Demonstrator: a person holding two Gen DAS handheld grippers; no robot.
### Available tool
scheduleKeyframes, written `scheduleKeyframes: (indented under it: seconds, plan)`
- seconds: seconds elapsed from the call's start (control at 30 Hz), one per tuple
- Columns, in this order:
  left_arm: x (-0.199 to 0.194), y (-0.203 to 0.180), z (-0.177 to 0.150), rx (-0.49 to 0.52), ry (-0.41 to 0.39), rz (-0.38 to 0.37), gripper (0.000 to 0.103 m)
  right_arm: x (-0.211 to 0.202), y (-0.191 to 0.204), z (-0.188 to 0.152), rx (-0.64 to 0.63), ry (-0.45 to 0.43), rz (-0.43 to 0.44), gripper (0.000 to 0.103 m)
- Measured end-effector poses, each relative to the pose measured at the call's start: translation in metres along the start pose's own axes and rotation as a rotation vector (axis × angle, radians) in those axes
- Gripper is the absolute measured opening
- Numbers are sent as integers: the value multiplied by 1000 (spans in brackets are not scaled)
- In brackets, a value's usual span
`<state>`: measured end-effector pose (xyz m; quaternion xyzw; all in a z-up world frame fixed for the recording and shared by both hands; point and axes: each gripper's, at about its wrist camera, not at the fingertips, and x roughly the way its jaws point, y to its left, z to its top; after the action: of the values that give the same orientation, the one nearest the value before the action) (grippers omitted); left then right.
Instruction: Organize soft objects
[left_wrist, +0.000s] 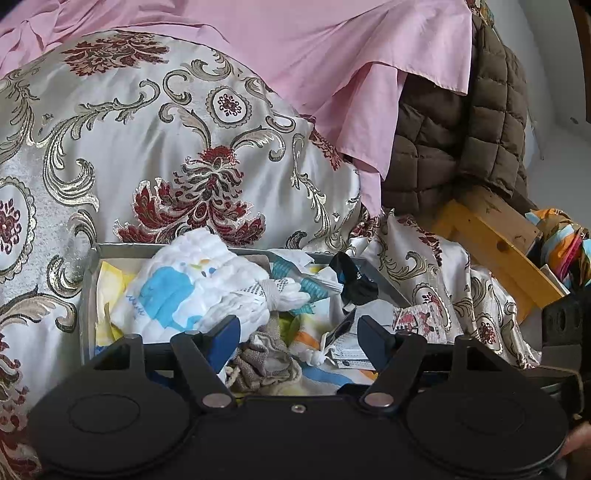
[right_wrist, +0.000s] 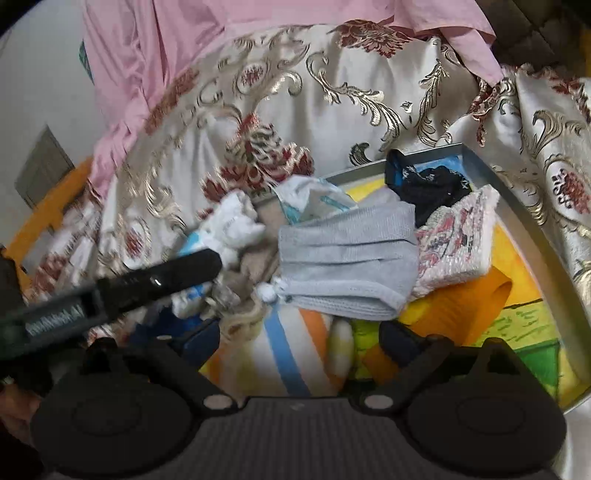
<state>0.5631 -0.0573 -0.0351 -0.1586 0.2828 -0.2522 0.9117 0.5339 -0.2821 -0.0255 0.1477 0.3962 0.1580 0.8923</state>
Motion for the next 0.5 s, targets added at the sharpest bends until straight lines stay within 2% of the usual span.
scheduleKeyframes:
  seconds: [0.2, 0.5]
  plan:
    - [0, 0, 0, 2, 1, -3, 72, 13, 2, -1, -12, 31, 1, 96]
    - [-12, 9, 5, -7, -37, 22, 76, 16, 8, -3, -39, 44, -62, 96]
